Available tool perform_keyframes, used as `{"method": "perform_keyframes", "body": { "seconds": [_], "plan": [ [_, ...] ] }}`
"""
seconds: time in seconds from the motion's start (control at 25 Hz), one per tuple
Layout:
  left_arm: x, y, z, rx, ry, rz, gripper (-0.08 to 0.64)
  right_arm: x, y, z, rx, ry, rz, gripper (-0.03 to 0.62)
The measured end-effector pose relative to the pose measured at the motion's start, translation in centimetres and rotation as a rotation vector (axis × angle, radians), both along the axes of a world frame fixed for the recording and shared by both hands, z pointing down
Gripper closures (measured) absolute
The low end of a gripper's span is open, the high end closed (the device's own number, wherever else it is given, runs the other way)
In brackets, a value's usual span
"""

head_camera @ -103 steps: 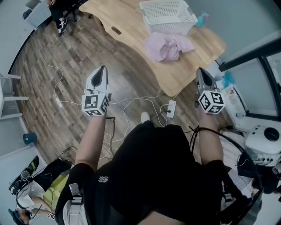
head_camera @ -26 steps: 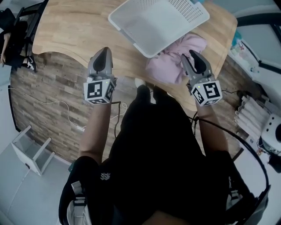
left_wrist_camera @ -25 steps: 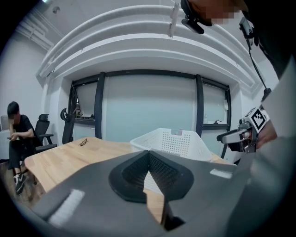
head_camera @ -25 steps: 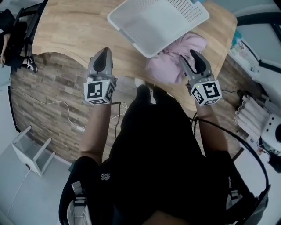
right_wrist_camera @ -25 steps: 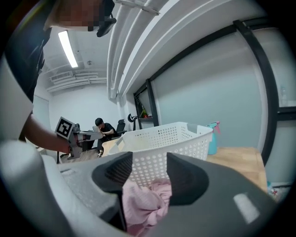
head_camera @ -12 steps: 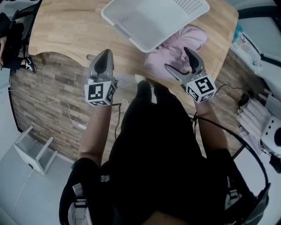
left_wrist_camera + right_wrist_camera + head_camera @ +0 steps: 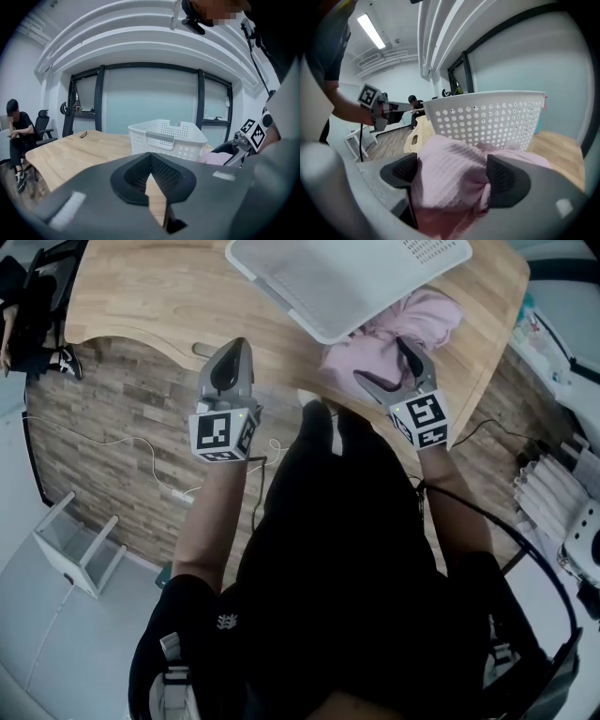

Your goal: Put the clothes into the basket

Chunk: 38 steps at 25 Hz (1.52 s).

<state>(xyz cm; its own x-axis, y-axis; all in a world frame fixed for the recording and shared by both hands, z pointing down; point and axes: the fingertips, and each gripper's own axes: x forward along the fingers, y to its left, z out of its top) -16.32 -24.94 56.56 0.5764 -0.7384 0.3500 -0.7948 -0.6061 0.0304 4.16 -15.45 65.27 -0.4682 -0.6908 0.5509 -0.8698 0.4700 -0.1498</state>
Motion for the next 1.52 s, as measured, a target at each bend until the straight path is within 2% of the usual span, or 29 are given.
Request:
{"method": "perform_keyframes", "body": {
  "seconds": [0.2,0.28,0.4,0.52,1.16,1.52],
  "plan": [
    [-0.8,0.1,0.0,0.003,-0.027,-0.006,0.554,0.2,-0.3,0.7,-0.008,0.078,-0.022,0.161],
    [-1.2,0.1,-0.1,0.006,-0.032,-0.013,0.554,0.6,-0.4,0.8,-0.019,0.08,-0.007,0.223],
    [-1.3,-0.2,-0.6,0.016,-0.034,-0.013,0.552,1.7,-0.7,0.7,-0.056,0.015,0.062,0.39],
    [-1.4,-0.7,-1.5,0.033,-0.03,-0.013,0.554,2.6,-1.1,0.1,-0.083,-0.048,0.114,0.445],
    [-1.3,-1.0,-7.9,0.137,0.017,-0.017,0.554,6.6,0.6,-6.6,-0.015,-0.09,0.22,0.468],
    [0.4,-2.1,-12.1,0.205,0.053,-0.002,0.554,9.9,0.5,-12.0,0.063,-0.053,0.271,0.469]
  ]
}}
